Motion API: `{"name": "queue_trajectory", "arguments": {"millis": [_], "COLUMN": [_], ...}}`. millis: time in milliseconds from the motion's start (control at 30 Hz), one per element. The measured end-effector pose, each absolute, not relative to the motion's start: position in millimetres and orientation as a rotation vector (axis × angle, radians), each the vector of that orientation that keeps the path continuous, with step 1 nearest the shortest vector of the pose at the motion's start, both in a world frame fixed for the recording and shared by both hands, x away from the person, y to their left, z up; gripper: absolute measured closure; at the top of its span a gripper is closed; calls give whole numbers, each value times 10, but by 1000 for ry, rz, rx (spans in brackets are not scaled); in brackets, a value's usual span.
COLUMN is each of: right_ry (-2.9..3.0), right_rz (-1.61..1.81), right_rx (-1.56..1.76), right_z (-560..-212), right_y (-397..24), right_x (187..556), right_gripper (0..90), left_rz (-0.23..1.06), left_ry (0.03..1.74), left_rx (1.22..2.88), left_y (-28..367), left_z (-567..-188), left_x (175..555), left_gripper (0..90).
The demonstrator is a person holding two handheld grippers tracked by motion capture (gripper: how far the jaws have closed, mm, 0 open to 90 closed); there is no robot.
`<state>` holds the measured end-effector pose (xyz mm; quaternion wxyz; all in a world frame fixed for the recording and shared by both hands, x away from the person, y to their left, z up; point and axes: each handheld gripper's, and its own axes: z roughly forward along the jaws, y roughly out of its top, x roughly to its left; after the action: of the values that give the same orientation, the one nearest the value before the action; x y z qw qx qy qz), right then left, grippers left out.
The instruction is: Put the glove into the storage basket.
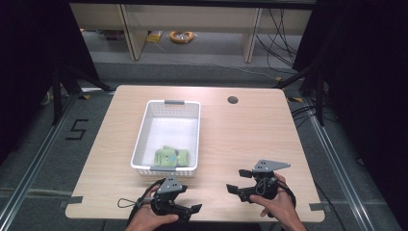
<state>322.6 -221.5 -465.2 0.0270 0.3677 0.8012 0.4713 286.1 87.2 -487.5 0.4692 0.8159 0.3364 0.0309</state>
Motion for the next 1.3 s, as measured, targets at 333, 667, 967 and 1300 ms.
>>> {"name": "queue_trajectory", "arguments": {"millis": [333,667,967,1300], "right_ry": [2473,2480,2503,2518], "right_rz": [1438,1402,1278,1234], "right_rx": [1098,1096,1061,1034], "right_z": [-4693,-4820,-4911,-4956], "right_y": [-2254,-2317,-2345,-2358], "right_x": [3095,2929,2792,2702], "right_gripper": [190,173,166,166], "left_rz": [72,79,77,83], "left_ry": [828,811,846,822], "left_rx": [2016,2043,2031,2048], "left_y": [902,956,939,916], "left_z": [-4941,-4985,-5086,-5098], "left_x": [2809,2756,2689,2641], "left_gripper": [171,171,170,169]}}
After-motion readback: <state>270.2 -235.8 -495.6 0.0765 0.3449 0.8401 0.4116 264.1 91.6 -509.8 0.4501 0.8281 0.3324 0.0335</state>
